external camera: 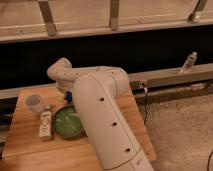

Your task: Place the white sponge in the ceramic bowl

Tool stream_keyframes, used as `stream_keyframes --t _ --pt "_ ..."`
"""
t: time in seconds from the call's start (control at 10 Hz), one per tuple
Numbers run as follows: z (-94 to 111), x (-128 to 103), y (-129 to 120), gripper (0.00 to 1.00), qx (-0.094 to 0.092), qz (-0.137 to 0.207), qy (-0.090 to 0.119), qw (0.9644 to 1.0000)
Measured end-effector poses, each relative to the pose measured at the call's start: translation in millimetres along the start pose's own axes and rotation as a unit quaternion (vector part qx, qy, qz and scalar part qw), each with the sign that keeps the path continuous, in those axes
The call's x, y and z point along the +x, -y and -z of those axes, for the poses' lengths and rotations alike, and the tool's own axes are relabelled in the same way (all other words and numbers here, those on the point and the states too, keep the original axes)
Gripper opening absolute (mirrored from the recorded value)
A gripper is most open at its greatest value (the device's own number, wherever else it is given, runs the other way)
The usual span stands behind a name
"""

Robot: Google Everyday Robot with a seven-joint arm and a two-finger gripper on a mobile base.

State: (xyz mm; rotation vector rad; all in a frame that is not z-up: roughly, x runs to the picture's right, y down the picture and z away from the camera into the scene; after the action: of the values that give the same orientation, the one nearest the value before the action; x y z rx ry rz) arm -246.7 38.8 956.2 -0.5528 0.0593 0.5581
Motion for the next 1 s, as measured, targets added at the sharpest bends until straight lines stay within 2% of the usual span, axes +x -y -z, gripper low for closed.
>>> stream_keyframes --t 0.3,0.5,1.0 --pt "-9.7 -1.4 3.9 0.71 -0.002 -0.013 0.01 0.9999" --pt "-11.8 -14.8 -5.5 0.53 -0.011 -0.002 0.023 0.9997" --pt "-6.0 -12.6 -20.9 0.04 -0.03 0.007 0.041 0.9987"
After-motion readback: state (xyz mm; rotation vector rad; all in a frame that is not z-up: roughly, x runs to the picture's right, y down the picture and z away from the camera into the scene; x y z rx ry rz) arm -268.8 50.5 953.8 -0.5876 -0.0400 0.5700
